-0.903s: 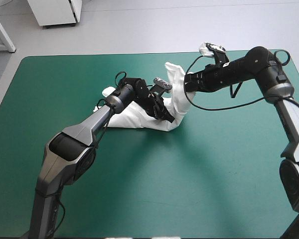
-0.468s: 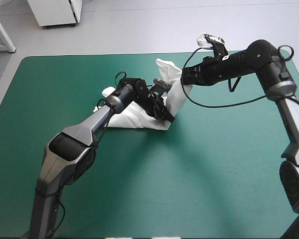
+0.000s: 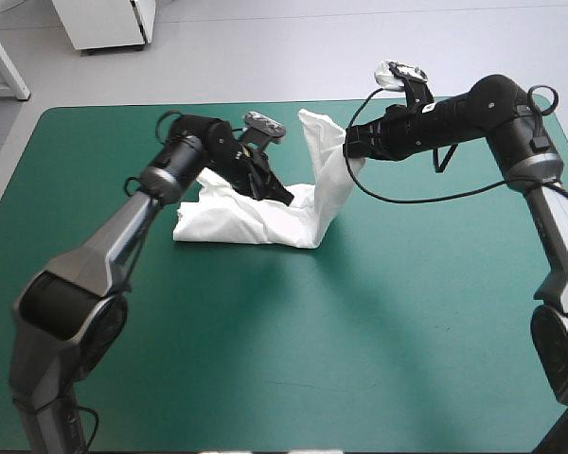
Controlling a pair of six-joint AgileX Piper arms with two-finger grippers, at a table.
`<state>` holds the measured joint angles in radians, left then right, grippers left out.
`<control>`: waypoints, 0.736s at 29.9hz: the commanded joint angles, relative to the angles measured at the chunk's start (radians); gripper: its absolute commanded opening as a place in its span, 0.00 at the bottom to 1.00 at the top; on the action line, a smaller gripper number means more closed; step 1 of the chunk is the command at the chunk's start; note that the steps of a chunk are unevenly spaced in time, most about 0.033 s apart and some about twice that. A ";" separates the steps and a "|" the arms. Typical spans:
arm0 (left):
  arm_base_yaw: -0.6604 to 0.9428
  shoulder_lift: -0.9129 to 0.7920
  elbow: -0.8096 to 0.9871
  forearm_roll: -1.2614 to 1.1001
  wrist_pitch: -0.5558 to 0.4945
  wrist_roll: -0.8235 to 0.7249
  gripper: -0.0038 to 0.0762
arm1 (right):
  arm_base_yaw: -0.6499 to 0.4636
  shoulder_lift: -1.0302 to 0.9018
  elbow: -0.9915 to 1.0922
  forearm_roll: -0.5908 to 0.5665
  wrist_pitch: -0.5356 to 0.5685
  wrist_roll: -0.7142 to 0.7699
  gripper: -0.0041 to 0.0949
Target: Fold the cloth
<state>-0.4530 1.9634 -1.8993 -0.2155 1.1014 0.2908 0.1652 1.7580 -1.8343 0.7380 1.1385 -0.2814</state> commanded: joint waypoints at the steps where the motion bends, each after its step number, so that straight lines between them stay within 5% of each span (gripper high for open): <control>1: 0.030 -0.206 0.057 -0.020 0.069 -0.010 0.04 | 0.002 -0.036 -0.033 0.062 -0.042 -0.018 0.02; 14: 0.038 -0.883 0.520 -0.079 0.033 -0.021 0.04 | 0.279 0.071 -0.057 0.071 -0.237 -0.060 0.02; 22: 0.038 -1.083 0.677 -0.108 -0.013 -0.054 0.04 | 0.424 0.239 -0.204 0.071 -0.308 -0.053 0.02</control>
<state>-0.4154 0.9153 -1.2225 -0.2811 1.1506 0.2529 0.5602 1.9983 -1.9525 0.7608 0.8866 -0.3259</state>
